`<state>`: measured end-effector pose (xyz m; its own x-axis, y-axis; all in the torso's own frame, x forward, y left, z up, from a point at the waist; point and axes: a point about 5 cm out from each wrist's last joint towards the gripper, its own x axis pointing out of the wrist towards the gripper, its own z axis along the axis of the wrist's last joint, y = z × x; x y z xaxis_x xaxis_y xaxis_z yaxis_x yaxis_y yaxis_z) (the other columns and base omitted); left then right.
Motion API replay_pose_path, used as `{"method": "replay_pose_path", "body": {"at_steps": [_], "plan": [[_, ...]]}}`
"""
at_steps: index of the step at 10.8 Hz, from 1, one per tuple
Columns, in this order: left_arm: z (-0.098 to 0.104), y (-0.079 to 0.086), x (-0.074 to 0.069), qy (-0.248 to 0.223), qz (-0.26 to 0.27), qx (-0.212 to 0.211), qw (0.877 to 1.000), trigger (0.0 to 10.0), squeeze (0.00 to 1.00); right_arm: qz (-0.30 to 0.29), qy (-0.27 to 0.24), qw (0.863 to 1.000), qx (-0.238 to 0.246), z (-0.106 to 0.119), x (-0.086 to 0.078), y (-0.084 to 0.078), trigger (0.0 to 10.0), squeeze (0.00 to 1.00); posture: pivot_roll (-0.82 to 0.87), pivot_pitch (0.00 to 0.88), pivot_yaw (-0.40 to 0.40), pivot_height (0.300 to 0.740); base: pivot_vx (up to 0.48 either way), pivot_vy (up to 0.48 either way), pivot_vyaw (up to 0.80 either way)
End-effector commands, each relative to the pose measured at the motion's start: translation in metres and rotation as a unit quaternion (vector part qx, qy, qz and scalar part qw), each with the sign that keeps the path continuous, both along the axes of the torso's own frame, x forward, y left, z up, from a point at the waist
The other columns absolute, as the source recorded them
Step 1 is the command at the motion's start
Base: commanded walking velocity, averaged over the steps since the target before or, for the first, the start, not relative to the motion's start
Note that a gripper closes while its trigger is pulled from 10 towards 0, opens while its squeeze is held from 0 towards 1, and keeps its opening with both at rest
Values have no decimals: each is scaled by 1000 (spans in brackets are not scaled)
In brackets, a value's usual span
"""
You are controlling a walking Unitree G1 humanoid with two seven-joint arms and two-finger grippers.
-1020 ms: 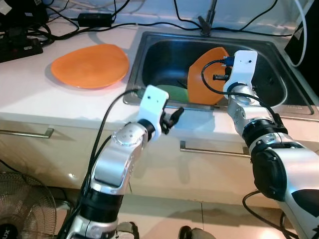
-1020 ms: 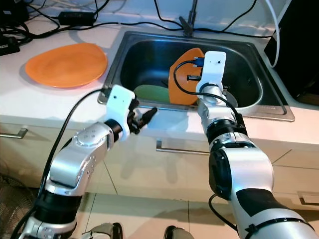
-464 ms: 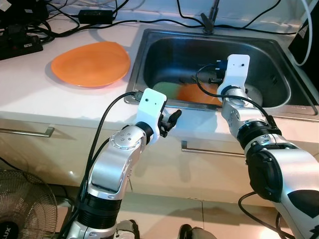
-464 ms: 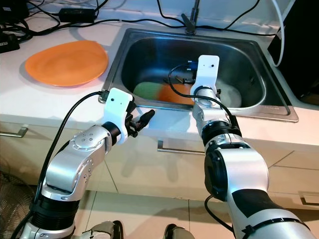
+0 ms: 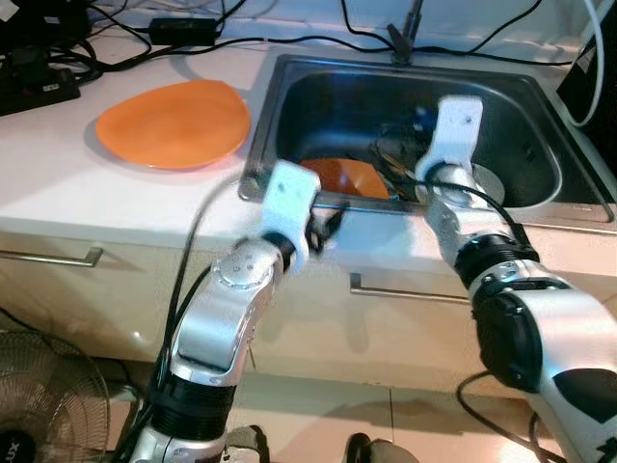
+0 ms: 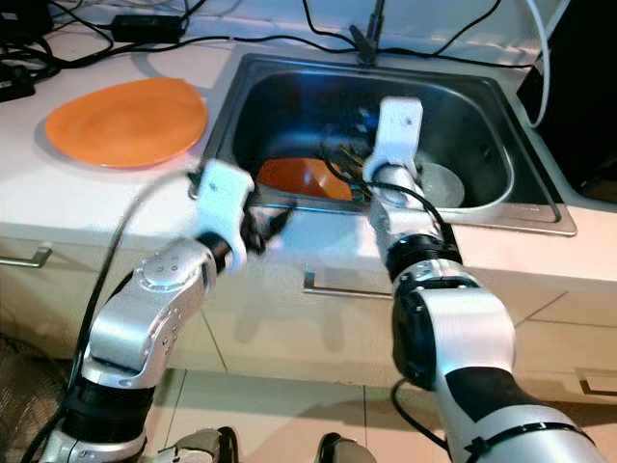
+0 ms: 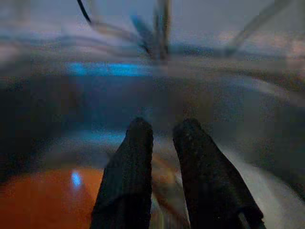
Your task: Kitchen organization
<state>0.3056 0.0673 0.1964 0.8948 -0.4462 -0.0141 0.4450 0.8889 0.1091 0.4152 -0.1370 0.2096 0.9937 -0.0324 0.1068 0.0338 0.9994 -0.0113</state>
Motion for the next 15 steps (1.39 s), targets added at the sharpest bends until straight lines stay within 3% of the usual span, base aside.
{"method": "replay_pose_path", "body": {"at_steps": [1, 2, 4, 5, 6, 7, 8, 9, 10, 11, 13, 15], "plan": [[9, 5, 6, -51, 25, 8, 998, 10000, 0, 23, -54, 998, -14, 14, -1, 6, 10000, 0, 178, 126, -34, 740, 0, 0, 0], [20, 16, 12, -98, 58, 29, 993, 10000, 0, 44, -105, 993, -11, 21, -7, 11, 10000, 0, 158, 121, -34, 740, 0, 0, 0], [23, 33, 22, -126, 88, 87, 984, 10000, 0, 54, -143, 988, 5, 17, -21, 11, 10000, 0, 131, 112, -36, 740, 0, 0, 0], [22, 48, 29, -139, 106, 154, 973, 10000, 0, 29, -136, 989, 40, 7, -31, 2, 10000, 0, 124, 105, -34, 740, 0, 0, 0], [20, 59, 33, -142, 122, 195, 963, 10000, 0, 17, -119, 991, 63, -4, -39, -1, 10000, 0, 116, 97, -31, 740, 0, 0, 0], [19, 79, 38, -145, 142, 262, 943, 10000, 0, 22, -92, 993, 72, -23, -54, 4, 10000, 0, 113, 91, -28, 740, 0, 0, 0], [20, 88, 41, -150, 147, 294, 932, 10000, 0, 26, -81, 994, 73, -28, -60, 7, 10000, 0, 112, 84, -27, 740, 0, 0, 0], [23, 101, 43, -155, 155, 329, 919, 10000, 1000, 26, -71, 994, 76, -29, -65, 9, 10000, 0, 113, 75, -23, 740, 0, 0, 0], [24, 109, 45, -155, 146, 372, 903, 10000, 1000, 22, -71, 994, 80, -24, -65, 8, 10000, 0, 114, 64, -22, 740, 0, 0, 0], [24, 111, 47, -153, 130, 400, 894, 10000, 0, 22, -69, 994, 80, -22, -65, 8, 10000, 0, 114, 60, -21, 740, 0, 0, 0], [25, 117, 52, -134, 98, 437, 884, 10000, 0, 23, -62, 994, 82, -21, -67, 11, 10000, 0, 118, 49, -15, 740, 0, 0, 0], [26, 120, 60, -111, 66, 450, 884, 10000, 0, 23, -60, 994, 88, -20, -68, 14, 10000, 0, 114, 51, -8, 740, 0, 0, 0]]}}
